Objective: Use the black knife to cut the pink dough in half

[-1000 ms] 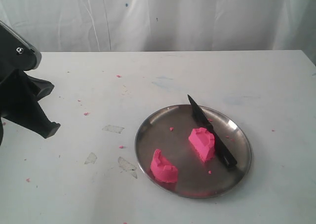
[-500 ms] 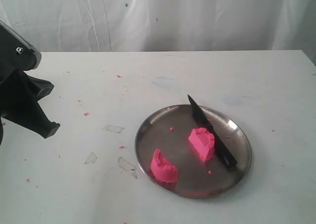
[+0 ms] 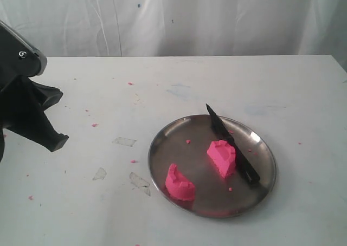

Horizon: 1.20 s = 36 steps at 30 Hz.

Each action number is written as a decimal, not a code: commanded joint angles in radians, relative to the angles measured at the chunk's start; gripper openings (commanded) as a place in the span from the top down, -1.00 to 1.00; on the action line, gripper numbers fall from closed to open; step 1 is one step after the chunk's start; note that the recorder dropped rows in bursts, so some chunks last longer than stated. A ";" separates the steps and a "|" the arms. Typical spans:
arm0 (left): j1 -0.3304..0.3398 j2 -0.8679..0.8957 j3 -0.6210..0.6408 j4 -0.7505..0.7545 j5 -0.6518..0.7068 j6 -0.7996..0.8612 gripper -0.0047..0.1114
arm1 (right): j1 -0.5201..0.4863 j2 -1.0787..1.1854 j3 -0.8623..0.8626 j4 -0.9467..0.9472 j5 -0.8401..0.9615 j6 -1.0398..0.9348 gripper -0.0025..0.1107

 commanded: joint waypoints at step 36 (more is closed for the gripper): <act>0.438 -0.745 0.131 -0.108 -0.763 -0.042 0.92 | -0.005 -0.004 0.003 -0.008 0.061 0.005 0.96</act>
